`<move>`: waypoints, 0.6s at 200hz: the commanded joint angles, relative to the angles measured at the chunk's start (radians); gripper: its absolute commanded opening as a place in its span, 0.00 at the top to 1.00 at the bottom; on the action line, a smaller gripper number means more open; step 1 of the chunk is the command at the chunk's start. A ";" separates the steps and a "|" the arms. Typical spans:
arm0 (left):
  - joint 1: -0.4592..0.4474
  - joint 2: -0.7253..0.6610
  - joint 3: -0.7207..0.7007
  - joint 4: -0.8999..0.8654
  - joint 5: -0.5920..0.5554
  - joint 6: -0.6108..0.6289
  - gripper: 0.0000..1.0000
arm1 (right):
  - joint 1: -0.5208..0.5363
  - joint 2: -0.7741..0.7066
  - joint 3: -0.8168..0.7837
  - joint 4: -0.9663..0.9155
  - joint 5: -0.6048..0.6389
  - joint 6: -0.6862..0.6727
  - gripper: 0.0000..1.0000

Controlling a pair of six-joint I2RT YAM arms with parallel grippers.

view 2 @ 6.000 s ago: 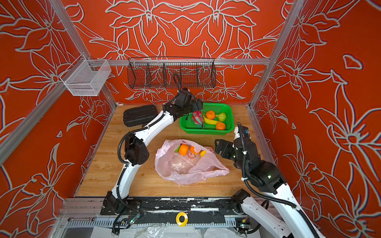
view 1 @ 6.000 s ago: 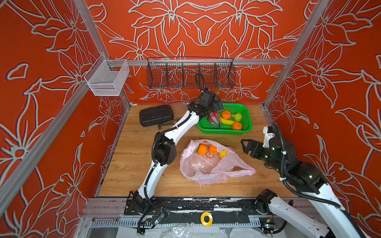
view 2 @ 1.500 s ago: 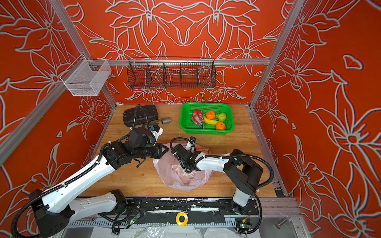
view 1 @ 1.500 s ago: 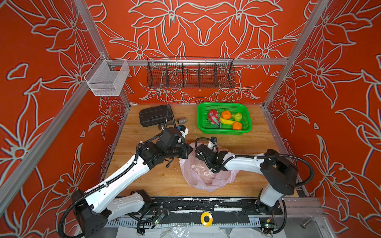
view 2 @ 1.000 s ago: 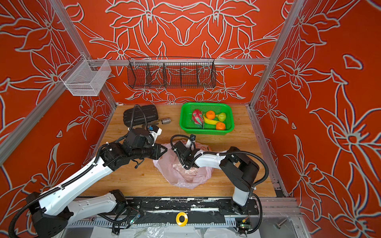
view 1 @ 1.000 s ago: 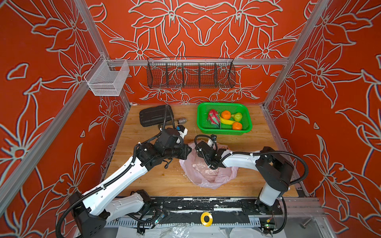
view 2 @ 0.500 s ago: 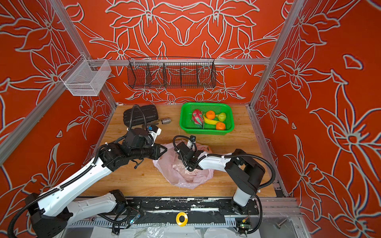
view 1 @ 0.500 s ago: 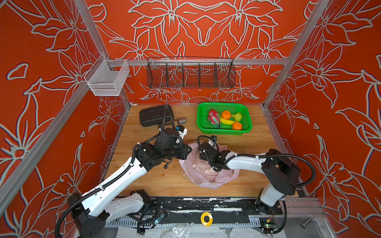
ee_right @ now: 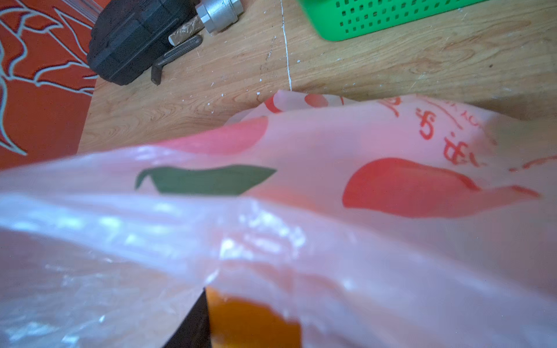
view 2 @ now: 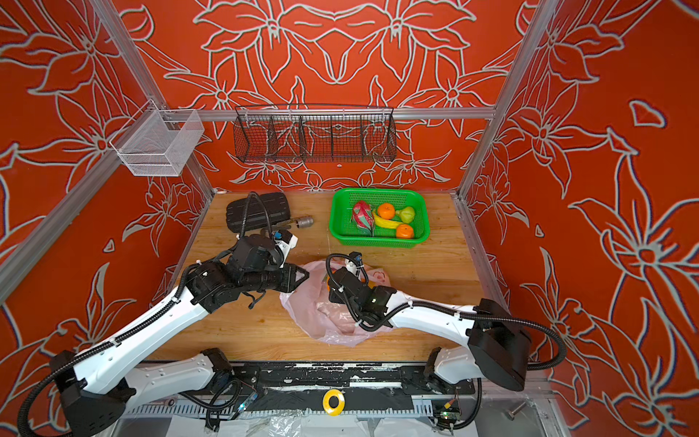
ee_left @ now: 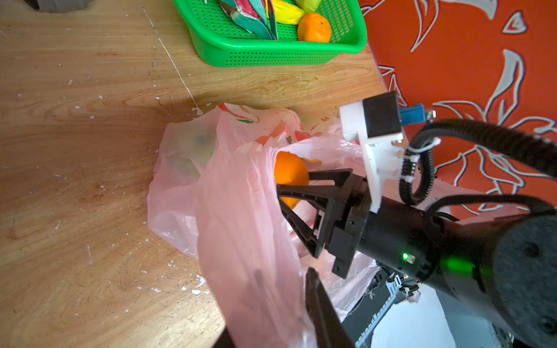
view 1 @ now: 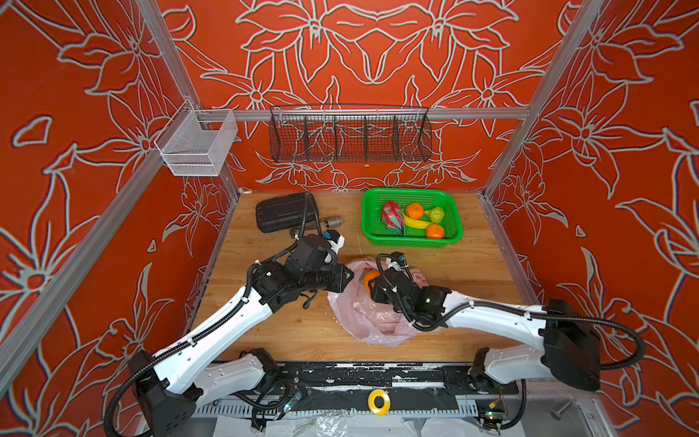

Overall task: Untie the knot of the plastic bag and take out the fruit
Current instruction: Pick up the fruit from the plastic bag.

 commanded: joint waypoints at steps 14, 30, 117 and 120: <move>0.000 -0.012 0.009 0.003 -0.017 -0.017 0.63 | 0.042 -0.068 -0.025 -0.068 -0.054 0.006 0.59; 0.000 -0.026 0.004 0.006 -0.021 -0.023 0.56 | 0.053 -0.099 -0.025 -0.090 -0.070 0.005 0.59; -0.003 -0.175 0.008 0.031 -0.094 0.075 0.27 | 0.058 -0.340 0.073 -0.237 -0.030 -0.065 0.59; -0.002 -0.177 0.011 0.029 -0.100 0.078 0.26 | 0.057 -0.344 0.082 -0.247 -0.025 -0.066 0.59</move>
